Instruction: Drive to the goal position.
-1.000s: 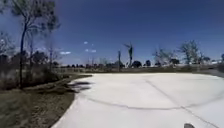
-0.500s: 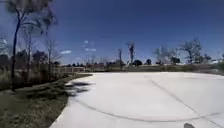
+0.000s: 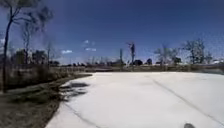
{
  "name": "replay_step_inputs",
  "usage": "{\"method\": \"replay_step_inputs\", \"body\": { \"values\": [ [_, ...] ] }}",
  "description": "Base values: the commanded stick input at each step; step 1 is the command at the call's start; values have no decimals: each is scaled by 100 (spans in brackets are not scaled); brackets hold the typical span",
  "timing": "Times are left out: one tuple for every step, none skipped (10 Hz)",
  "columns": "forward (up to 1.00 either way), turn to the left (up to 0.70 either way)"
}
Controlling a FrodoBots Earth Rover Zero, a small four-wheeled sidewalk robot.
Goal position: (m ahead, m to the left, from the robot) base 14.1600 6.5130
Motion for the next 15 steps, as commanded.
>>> {"method": "replay_step_inputs", "body": {
  "values": [
    [70, 0],
    [70, 0],
    [70, 0],
    [70, 0],
    [70, 0],
    [70, 0],
    [70, 0],
    [70, 0],
    [70, 0],
    [70, 0],
    [70, 0],
    [70, 0],
    [70, 0],
    [70, 0],
    [70, 0]
  ]
}}
